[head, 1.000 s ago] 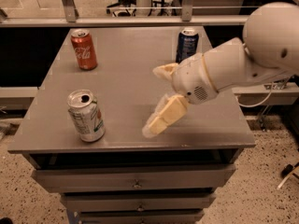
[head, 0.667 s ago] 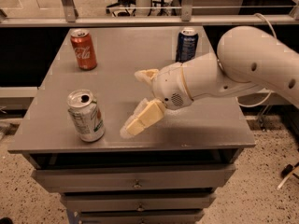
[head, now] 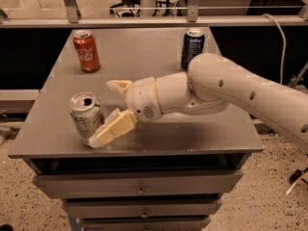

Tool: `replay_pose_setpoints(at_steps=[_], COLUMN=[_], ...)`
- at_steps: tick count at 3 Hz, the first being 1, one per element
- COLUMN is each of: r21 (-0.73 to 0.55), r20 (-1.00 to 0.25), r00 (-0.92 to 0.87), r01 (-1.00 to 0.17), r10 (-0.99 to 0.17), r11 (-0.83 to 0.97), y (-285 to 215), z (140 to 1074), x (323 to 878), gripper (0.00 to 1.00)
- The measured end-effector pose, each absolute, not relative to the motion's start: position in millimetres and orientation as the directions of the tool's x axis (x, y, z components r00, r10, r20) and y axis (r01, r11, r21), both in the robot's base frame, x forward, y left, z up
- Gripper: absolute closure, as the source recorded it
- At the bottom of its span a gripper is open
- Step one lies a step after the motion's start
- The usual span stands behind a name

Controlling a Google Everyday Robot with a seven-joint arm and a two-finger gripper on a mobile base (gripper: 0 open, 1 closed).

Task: Move 7up can near pepsi can

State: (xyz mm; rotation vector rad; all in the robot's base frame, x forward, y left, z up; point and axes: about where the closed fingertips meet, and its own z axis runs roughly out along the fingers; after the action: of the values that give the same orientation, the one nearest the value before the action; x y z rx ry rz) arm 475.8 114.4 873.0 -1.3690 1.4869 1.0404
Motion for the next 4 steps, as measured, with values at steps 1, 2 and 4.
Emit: replay_pose_setpoints(at_steps=[1,2,4], r21=[0.05,0.063,0.009], r20=[-0.965,-0.972,-0.968], r00=[-0.056,-0.067,-0.039], r01=[-0.998,-0.998,-0.993], r10=[-0.258,-0.227,-0.248], r11=[0.03,0.022,0.121], y=[132.6,140.1,102.6], z=[867.9,864.3,879.9], x=[469.3,465.7,474.6], gripper=[0.17,0.48,1.0])
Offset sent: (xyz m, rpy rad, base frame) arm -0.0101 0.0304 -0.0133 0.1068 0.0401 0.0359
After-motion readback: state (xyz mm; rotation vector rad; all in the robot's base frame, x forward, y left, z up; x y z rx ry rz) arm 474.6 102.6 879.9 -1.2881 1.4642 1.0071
